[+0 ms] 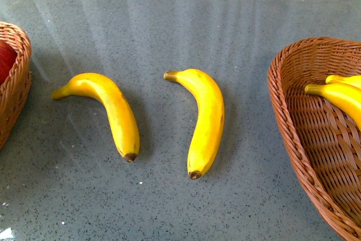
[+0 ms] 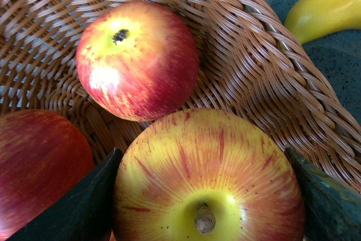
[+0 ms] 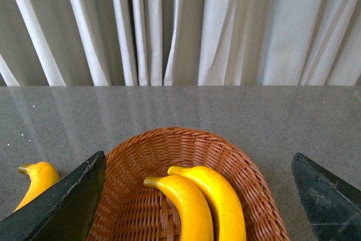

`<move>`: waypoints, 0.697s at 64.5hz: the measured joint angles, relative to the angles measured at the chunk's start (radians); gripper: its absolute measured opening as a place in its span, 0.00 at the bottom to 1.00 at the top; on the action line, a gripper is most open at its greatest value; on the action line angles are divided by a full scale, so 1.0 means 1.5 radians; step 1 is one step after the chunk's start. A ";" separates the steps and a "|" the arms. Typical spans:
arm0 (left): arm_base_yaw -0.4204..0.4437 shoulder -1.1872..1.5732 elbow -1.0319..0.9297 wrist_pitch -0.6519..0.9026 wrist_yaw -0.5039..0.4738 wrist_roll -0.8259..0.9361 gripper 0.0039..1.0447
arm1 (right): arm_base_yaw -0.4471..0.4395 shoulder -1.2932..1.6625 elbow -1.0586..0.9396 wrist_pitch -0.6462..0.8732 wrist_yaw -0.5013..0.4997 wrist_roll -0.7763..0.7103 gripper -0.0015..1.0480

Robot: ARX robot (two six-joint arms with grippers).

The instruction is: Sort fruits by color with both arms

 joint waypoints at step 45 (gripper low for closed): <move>0.008 -0.157 -0.031 0.012 0.114 -0.111 0.91 | 0.000 0.000 0.000 0.000 0.000 0.000 0.91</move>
